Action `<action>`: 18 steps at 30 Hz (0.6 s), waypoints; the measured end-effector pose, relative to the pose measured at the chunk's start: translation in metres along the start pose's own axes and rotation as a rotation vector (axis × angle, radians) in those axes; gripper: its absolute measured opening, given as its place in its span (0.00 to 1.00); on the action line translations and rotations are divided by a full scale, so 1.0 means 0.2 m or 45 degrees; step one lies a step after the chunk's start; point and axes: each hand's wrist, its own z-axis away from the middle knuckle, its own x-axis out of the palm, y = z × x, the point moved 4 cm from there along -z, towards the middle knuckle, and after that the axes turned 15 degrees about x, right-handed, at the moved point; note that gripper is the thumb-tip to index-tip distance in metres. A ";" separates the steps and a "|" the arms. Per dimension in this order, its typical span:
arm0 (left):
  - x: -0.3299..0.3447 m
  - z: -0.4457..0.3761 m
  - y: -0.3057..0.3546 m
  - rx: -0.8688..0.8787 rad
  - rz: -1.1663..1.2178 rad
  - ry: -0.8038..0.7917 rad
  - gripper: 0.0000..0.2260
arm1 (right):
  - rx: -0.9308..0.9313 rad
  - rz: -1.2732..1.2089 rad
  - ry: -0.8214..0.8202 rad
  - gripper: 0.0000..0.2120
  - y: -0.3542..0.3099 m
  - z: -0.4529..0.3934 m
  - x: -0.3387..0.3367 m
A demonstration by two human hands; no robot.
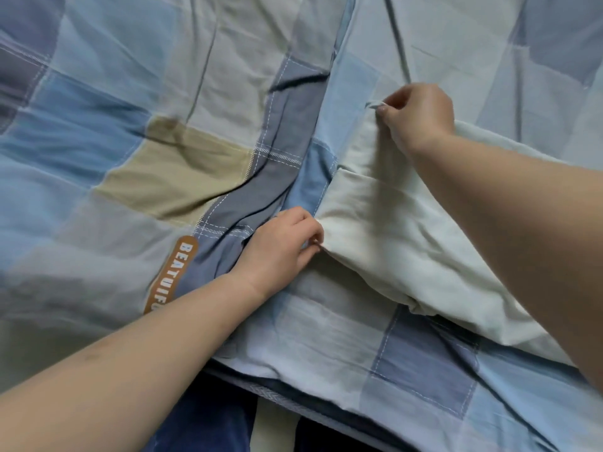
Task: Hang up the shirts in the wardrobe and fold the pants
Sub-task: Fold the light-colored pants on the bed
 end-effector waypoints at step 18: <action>0.03 0.00 -0.05 -0.414 0.653 0.119 0.21 | -0.067 -0.236 0.085 0.26 0.30 0.17 -0.02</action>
